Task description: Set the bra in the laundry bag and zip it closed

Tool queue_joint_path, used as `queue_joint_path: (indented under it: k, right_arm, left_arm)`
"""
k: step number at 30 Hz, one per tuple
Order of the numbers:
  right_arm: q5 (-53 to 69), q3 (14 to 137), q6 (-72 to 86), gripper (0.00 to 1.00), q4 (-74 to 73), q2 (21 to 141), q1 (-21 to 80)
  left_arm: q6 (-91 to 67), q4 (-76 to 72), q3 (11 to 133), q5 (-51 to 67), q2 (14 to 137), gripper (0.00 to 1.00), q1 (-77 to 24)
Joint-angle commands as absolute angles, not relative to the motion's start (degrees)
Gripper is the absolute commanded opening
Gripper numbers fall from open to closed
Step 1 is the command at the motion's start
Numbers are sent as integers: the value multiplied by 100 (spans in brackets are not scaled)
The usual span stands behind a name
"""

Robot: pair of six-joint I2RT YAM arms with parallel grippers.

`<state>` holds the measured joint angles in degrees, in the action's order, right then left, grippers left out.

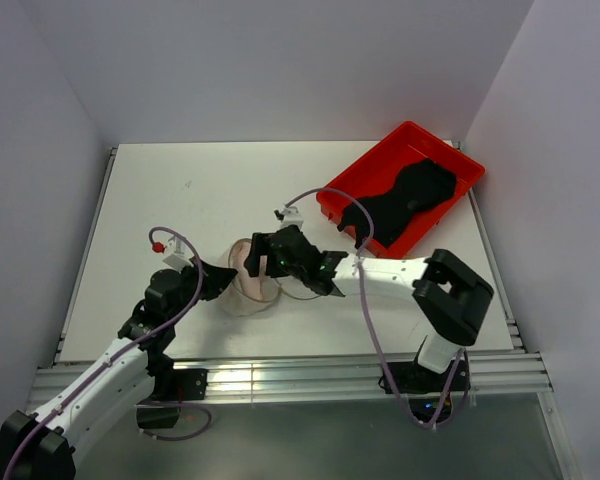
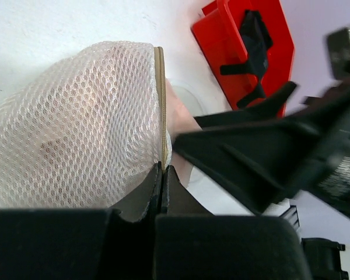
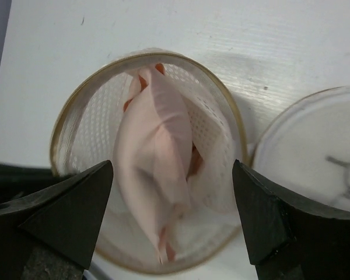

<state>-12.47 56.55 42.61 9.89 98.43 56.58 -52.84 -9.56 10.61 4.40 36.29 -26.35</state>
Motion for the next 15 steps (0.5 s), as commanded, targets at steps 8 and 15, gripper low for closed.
queue_joint_path:
  k: [8,15]
  right_arm:
    - [-1236,4562,3296,67,-219,7911,4853]
    - [-1916,4122,2989,43,-958,7892,4307]
  left_arm:
    - [-5247,-915,1177,193,3446,0,-2628]
    - [-5080,-817,1257,263,3357,0,-2628]
